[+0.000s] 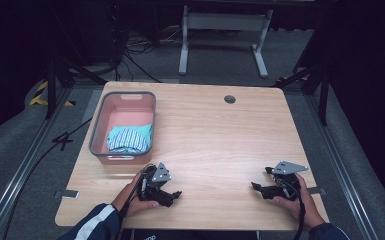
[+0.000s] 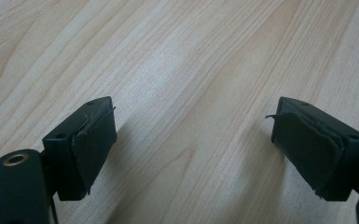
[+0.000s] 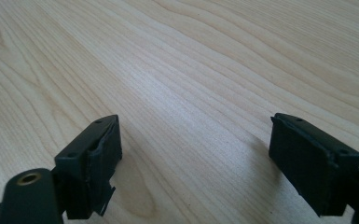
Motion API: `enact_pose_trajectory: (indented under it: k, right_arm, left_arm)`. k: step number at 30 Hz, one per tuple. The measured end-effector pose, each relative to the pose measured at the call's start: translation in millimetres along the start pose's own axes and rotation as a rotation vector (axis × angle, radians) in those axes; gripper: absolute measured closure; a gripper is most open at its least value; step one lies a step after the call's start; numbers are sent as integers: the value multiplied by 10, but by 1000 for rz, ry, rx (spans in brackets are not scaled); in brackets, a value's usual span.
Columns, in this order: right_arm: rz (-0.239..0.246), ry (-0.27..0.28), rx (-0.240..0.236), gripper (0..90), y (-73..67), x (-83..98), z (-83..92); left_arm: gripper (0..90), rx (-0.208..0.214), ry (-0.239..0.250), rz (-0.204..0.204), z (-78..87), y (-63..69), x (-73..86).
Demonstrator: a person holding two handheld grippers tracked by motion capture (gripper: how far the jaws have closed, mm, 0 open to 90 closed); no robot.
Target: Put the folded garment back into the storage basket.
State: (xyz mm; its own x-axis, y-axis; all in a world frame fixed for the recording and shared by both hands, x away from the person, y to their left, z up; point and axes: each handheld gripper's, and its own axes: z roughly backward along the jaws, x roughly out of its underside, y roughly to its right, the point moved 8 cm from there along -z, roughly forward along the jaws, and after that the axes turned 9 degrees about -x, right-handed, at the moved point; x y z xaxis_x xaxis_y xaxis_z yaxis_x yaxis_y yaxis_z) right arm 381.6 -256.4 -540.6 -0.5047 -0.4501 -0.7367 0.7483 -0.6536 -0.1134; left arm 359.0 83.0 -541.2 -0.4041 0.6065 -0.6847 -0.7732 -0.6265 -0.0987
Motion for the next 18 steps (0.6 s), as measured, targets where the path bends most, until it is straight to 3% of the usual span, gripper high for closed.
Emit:
enact_pose_trajectory:
  k: [18]
  right_arm:
    - [0,0,0,175,0,0,0]
  left_arm:
    - [117,6,-5,-11,-22,-6,-17]
